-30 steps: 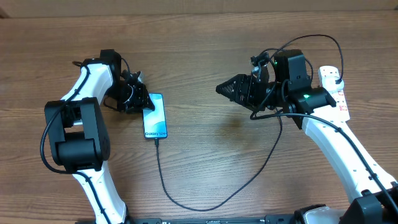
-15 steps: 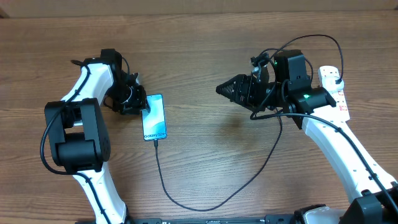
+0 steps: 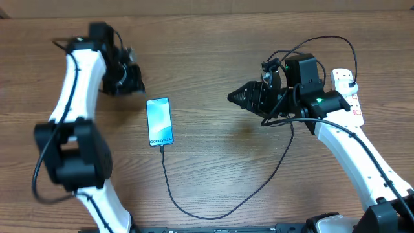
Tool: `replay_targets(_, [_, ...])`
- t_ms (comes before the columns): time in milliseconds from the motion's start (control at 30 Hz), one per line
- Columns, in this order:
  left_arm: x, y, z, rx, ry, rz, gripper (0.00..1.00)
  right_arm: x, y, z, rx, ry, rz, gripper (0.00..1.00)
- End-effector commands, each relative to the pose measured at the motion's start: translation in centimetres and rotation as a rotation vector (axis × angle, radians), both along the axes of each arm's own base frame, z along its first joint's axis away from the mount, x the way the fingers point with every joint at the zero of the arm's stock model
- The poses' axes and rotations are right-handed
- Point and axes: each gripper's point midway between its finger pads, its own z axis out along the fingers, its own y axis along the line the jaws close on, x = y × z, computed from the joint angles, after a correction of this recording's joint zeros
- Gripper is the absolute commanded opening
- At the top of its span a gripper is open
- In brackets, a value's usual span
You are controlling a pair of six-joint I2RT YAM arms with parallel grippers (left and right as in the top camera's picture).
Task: Plug charger to phone and switch on socket
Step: 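Open the left gripper and raise it away from the phone, then move the right gripper over the white power strip's switch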
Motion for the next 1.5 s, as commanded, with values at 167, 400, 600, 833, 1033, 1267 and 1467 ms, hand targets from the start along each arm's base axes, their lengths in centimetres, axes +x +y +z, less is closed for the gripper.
replay_targets(167, [-1.6, -1.1, 15.9, -0.041, -0.393, -0.002, 0.46, 1.7, -6.7, 1.2, -0.07, -0.028, -0.13, 0.37])
replay_targets(400, [-3.9, -1.2, 19.8, -0.03, -0.486, -0.004, 0.81, 1.7, -14.1, 2.3, -0.115, 0.009, -0.272, 0.11])
replay_targets(600, [-3.8, -1.2, 19.7, -0.029, -0.484, -0.004, 1.0, 1.2, -23.0, 3.1, -0.124, 0.042, -0.507, 0.04])
replay_targets(833, [-3.8, -1.2, 19.7, -0.029, -0.484, -0.004, 1.0, 0.3, -32.4, 3.2, -0.126, 0.009, -0.758, 0.04])
replay_targets(1033, [-3.8, -1.2, 19.7, -0.029, -0.484, -0.004, 1.0, 0.6, -37.3, 1.4, -0.06, 0.0, -0.854, 0.04])
replay_targets(1267, [-3.8, -1.2, 19.7, -0.029, -0.484, -0.004, 1.0, 1.9, -40.8, -2.6, 0.004, 0.057, -0.923, 0.04])
replay_targets(1467, [-3.8, -1.2, 19.7, -0.029, -0.484, -0.004, 1.0, 3.0, -42.0, -6.2, 0.032, 0.106, -0.937, 0.04])
